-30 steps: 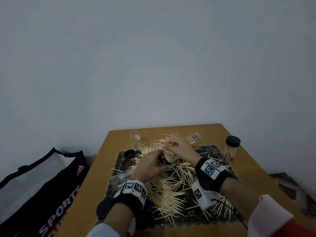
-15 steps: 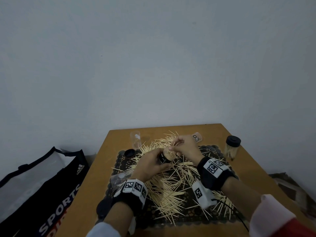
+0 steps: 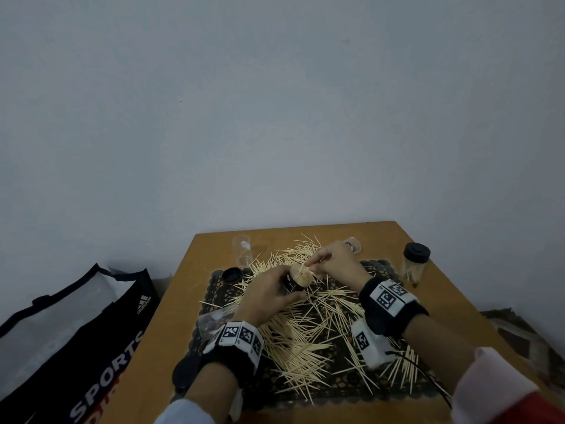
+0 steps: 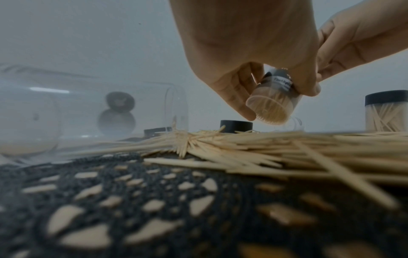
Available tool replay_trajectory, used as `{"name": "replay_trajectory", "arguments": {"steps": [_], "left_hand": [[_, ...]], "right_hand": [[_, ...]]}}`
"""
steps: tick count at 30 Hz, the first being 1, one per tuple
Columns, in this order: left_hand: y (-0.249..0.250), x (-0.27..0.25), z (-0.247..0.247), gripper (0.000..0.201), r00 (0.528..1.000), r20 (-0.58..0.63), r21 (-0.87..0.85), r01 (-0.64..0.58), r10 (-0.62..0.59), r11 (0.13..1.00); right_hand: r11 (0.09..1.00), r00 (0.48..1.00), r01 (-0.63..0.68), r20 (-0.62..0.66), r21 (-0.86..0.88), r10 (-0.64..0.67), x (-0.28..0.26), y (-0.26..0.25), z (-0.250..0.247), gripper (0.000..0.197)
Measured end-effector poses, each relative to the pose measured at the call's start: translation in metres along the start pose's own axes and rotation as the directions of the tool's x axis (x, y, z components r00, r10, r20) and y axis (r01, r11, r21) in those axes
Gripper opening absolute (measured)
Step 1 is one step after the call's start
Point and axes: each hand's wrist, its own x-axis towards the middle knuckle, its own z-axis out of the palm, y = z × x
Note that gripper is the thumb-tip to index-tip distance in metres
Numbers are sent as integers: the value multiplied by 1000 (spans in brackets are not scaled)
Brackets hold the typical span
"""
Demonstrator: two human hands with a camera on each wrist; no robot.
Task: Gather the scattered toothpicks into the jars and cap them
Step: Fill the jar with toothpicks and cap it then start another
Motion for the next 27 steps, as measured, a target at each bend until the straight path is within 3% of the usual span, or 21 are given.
{"name": "replay_trajectory", "arguments": {"steps": [8, 13, 16, 18, 21, 27], "left_hand": [[1, 1, 2, 51, 1000, 24, -41, -13, 14, 999], [-1, 0, 3, 53, 1000, 16, -46, -1, 2, 999], [1, 0, 1, 52, 1000, -16, -22, 11, -11, 1000], [1, -1, 0, 50, 998, -56, -21, 20, -21, 1000], [-1, -1, -2, 48, 994, -107, -17, 15, -17, 1000], [-1, -1, -3, 48, 992, -124, -37, -3, -2, 999]], "right_hand": [[977, 974, 151, -145, -149, -173, -5, -7, 13, 14], [966, 974, 220, -20, -134, -225, -7, 1, 22, 34], [976, 974, 218, 55, 20, -218, -8, 5, 23, 51], [978, 979, 190, 54, 91, -196, -6, 8, 23, 52], [987, 987, 154, 44, 34, -156, -2, 14, 23, 51], [971, 946, 237, 225, 19, -235, -14, 10, 27, 56]]}}
